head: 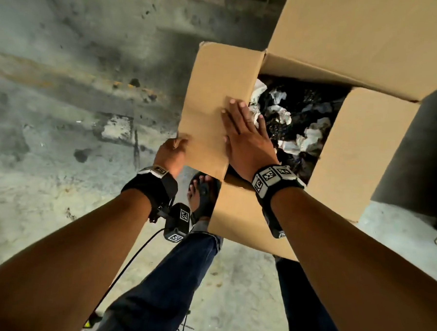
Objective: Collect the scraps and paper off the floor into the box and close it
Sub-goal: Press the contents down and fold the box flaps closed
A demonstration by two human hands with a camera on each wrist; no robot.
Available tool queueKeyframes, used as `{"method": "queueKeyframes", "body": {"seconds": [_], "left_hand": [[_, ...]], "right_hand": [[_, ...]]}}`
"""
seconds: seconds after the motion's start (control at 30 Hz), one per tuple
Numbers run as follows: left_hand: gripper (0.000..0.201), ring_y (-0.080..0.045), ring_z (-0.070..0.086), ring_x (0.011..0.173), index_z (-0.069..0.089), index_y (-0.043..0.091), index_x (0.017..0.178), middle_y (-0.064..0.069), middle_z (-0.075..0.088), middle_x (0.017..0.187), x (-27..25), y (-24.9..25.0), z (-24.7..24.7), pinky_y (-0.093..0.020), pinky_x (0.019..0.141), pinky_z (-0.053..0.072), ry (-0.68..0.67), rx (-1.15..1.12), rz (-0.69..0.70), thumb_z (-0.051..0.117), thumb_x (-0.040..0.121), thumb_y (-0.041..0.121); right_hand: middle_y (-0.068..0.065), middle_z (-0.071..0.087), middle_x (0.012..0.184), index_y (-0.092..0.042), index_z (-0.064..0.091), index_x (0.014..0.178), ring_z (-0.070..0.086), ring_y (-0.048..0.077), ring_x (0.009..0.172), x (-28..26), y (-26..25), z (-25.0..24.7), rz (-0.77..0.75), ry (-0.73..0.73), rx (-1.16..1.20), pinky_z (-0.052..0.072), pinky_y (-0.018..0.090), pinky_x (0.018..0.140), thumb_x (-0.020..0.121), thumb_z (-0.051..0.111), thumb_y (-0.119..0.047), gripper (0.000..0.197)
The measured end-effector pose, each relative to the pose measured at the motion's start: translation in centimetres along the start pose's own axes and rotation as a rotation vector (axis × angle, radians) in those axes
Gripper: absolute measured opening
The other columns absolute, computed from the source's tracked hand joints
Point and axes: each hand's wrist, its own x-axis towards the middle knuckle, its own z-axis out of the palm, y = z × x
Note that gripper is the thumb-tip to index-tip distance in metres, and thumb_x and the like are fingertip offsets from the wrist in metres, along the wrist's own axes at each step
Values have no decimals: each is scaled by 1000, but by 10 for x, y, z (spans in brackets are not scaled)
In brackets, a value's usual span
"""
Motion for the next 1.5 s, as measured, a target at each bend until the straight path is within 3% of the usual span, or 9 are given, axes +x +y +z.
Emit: {"method": "queueKeyframes", "body": {"seconds": [0.2, 0.3, 0.43, 0.57, 0.87, 1.07, 1.23, 1.37, 1.5], "left_hand": [[22, -11, 66, 88, 72, 9, 105, -11, 73, 101, -71, 6, -39, -5, 66, 40, 176, -59, 269, 60, 96, 26], [9, 1, 66, 70, 72, 13, 95, -5, 75, 85, -122, 20, -43, -9, 63, 51, 114, -92, 476, 67, 92, 20], [25, -8, 68, 82, 67, 20, 107, 6, 72, 99, -166, 38, -2, -25, 70, 56, -49, 157, 751, 65, 91, 39], [55, -17, 45, 136, 44, 24, 143, 1, 43, 151, -159, 47, 71, -32, 110, 37, -237, 599, 878, 53, 95, 47], [71, -30, -8, 152, 16, 18, 155, -3, -7, 166, -111, 21, 135, -51, 122, 8, -325, 1107, 667, 42, 97, 49], [71, -28, 8, 153, 21, 12, 155, -8, 11, 165, -139, 10, 107, -45, 122, 19, -175, 770, 710, 51, 97, 39], [78, -27, 20, 150, 16, 10, 156, -10, 17, 163, -161, -22, 87, -36, 121, 20, -49, 416, 225, 52, 96, 46], [74, -35, 45, 135, 40, 6, 146, -18, 44, 150, -168, -50, 87, -40, 110, 36, -122, 357, -83, 41, 96, 60], [62, -34, 58, 116, 60, 5, 126, -19, 62, 128, -184, -59, 82, -32, 88, 41, -128, 289, -62, 37, 98, 56]], "right_hand": [[-4, -6, 170, -24, 2, 162, -3, 19, 156, -19, -5, -10, 37, -17, 143, 16, 57, 122, 106, 34, -29, 64], [-6, -6, 169, -26, 0, 161, -7, 16, 155, -40, -1, -19, 93, -4, 229, 11, 52, 124, 107, 32, -31, 63], [-6, -7, 169, -23, 0, 162, -9, 15, 155, -96, 31, -21, 291, 46, 285, 3, 48, 125, 108, 28, -33, 62], [-7, -15, 167, -26, -6, 161, -11, 16, 154, -164, 84, -10, 589, 31, 282, 0, 53, 124, 107, 22, -36, 61], [0, -6, 170, -16, 7, 161, -2, 27, 156, -207, 161, 16, 467, -131, 161, 5, 58, 122, 102, 42, -25, 70], [-1, -3, 170, -24, 7, 162, 0, 22, 156, -231, 148, 11, 486, 75, 395, 8, 45, 125, 105, 38, -30, 65], [7, 11, 168, -17, 17, 160, 27, 30, 150, -280, 142, 30, 695, 220, 566, 37, 51, 115, 103, 47, -34, 66], [17, 33, 159, -10, 25, 157, 43, 40, 137, -310, 132, 46, 950, 11, 636, 40, 48, 109, 103, 43, -45, 67], [19, 65, 129, -10, 65, 125, 61, 37, 113, -335, 128, 48, 1018, -20, 822, 48, 42, 95, 99, 41, -58, 60]]}}
